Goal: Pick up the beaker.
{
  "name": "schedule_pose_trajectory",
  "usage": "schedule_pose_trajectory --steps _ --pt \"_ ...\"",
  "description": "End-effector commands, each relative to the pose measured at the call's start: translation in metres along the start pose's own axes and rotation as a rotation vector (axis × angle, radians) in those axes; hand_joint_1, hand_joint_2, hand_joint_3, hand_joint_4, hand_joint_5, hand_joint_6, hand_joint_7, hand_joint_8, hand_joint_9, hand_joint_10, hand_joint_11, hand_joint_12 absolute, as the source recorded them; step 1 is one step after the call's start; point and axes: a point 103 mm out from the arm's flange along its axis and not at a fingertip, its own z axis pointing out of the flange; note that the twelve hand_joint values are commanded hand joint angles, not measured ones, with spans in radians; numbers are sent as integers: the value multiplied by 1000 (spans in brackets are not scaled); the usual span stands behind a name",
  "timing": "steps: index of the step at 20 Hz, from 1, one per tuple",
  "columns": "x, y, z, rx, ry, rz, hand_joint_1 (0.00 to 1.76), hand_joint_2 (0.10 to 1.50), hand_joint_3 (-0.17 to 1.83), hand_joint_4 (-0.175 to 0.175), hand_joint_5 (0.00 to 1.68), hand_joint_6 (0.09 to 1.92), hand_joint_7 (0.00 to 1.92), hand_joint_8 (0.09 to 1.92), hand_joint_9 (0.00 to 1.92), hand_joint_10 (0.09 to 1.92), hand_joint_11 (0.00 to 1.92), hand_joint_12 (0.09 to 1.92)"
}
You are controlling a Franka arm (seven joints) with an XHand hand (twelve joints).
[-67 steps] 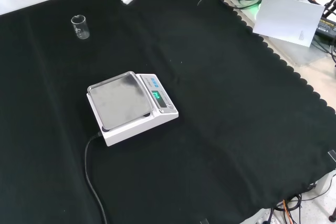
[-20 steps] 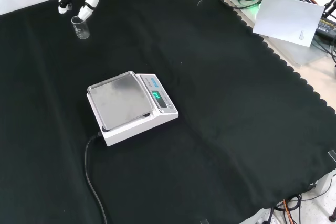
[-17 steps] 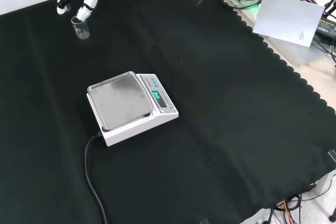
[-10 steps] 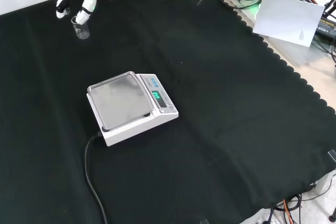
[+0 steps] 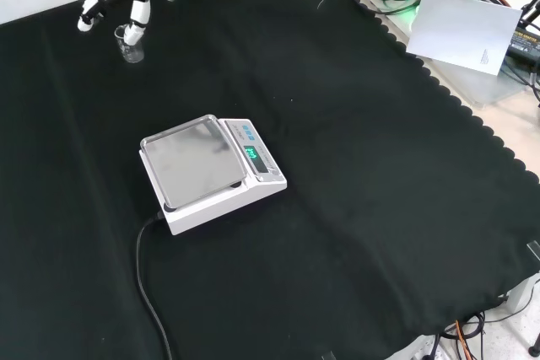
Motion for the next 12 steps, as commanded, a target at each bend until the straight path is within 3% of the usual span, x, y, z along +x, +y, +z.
schedule_pose_trajectory --steps 1,6,9,12 --pt "-14 2 26 79 -7 36 869 690 488 -34 364 314 192 704 280 837 182 1470" --pt "-18 6 31 90 -4 42 905 657 585 -41 444 420 255 696 380 812 287 1426" --pt "-18 7 31 82 -20 41 1012 649 657 -70 567 613 339 711 581 761 591 1298" --pt "-15 7 29 49 -34 43 1162 651 709 -146 748 747 475 769 853 662 1016 1021"
